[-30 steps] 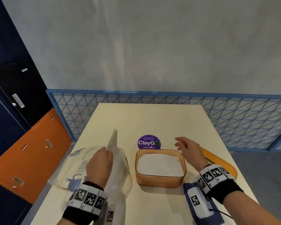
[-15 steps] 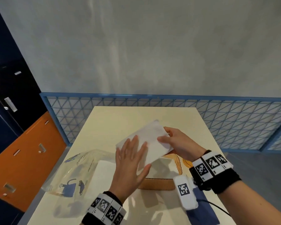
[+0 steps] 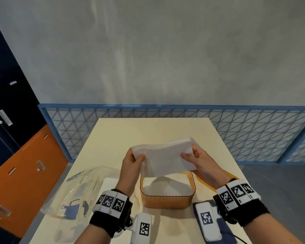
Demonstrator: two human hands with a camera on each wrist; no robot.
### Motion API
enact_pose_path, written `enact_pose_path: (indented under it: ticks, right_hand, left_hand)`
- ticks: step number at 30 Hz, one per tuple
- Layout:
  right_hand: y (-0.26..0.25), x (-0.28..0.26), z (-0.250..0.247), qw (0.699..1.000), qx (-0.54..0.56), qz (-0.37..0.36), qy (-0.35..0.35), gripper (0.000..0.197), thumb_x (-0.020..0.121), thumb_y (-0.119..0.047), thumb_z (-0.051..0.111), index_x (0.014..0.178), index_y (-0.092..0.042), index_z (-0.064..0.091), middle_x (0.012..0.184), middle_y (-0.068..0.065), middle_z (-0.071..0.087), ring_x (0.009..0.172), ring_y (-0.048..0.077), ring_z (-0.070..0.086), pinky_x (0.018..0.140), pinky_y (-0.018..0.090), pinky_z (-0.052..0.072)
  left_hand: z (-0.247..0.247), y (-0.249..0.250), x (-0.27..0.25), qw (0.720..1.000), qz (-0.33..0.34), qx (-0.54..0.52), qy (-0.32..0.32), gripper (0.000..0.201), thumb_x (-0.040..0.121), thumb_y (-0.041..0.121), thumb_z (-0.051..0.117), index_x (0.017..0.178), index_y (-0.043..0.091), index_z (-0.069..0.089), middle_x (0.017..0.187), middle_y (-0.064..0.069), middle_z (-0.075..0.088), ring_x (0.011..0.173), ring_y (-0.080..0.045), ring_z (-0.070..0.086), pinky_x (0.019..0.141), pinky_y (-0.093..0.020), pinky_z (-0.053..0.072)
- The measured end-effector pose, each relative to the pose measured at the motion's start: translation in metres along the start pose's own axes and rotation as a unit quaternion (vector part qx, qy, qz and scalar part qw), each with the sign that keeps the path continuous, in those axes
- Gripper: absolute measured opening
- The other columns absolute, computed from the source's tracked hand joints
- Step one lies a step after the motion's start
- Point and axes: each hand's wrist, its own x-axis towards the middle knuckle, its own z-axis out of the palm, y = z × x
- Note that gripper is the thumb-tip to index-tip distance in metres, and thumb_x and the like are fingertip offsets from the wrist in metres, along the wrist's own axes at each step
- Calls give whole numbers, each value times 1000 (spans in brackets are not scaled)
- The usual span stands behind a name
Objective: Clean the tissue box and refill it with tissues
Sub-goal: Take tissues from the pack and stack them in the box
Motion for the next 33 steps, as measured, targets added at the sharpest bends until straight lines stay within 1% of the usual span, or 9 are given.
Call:
enact_pose_path:
  ticks: [5, 8, 14, 19, 24, 26, 29, 31, 33]
  right_hand:
    - [6, 0, -4, 998, -46, -35, 24, 31, 91, -8, 56, 119, -20, 58, 117, 1, 66, 115, 23, 58, 104, 39, 45]
    - [-6, -5, 1, 990, -110, -84, 0, 25, 92, -8, 53, 106, -26, 61, 106, -12, 66, 104, 7, 59, 86, 15, 51]
    - [-29, -13, 4, 955, -234, -172, -62, 23, 93, 5, 47, 89, -14, 61, 82, -22, 62, 79, -6, 55, 73, 8, 43]
    - [-38, -19, 4, 938, -264, -210, -73, 26, 93, 7, 47, 96, -12, 63, 92, -9, 66, 85, -8, 58, 77, 5, 43]
    - [-25, -14, 6, 966, -194, -171, -10, 33, 93, -1, 50, 98, -32, 60, 95, -18, 68, 95, -3, 60, 80, 11, 49]
    - [-14, -10, 4, 980, -143, -137, 35, 28, 91, -4, 54, 101, -30, 53, 108, -8, 62, 104, 12, 58, 80, 18, 50]
    - [3, -5, -2, 983, -130, -99, 80, 64, 79, 1, 69, 121, -33, 34, 133, -6, 39, 112, 15, 52, 82, 20, 49]
    - [11, -1, -4, 979, -178, -80, 54, 93, 72, -4, 77, 136, -37, 19, 139, -16, 24, 124, 11, 37, 96, 26, 43]
    - [19, 2, -6, 971, -225, -81, 16, 86, 72, -11, 78, 133, -41, 27, 141, -21, 20, 130, 5, 24, 104, 30, 33]
  left_hand:
    - [1, -1, -4, 995, 81, 55, -6, 25, 90, -2, 50, 92, 22, 55, 95, 4, 61, 91, -12, 56, 76, -21, 45]
    - [1, -12, -8, 999, 26, -12, -15, 25, 93, 3, 50, 108, 24, 50, 107, 8, 58, 101, -9, 55, 83, -22, 45]
    - [-1, -27, -8, 982, -97, -141, -77, 56, 78, 23, 63, 129, 32, 41, 125, -2, 56, 123, -22, 50, 100, -47, 40]
    - [0, -21, -2, 980, -35, -170, -100, 67, 56, 37, 69, 116, 49, 45, 121, 7, 58, 110, -14, 56, 90, -36, 47]
    - [3, -13, -1, 990, -3, -123, -72, 32, 90, 9, 55, 114, 29, 57, 119, 3, 60, 109, -12, 56, 83, -22, 47]
    - [0, -10, 1, 997, 38, -60, -42, 32, 94, 3, 49, 112, 27, 59, 118, 4, 60, 107, -3, 56, 78, -13, 48]
    - [-4, -4, 3, 996, 90, 19, -8, 24, 92, 1, 51, 94, 22, 61, 104, 4, 64, 86, 14, 58, 70, 0, 46]
    - [-6, -4, 4, 993, 103, 54, -10, 19, 92, -1, 52, 89, 16, 60, 96, 0, 64, 81, 10, 58, 71, -2, 47]
    - [-6, -3, 4, 991, 107, 77, -12, 15, 91, -2, 51, 89, 11, 58, 90, 0, 62, 78, 7, 57, 71, -6, 47]
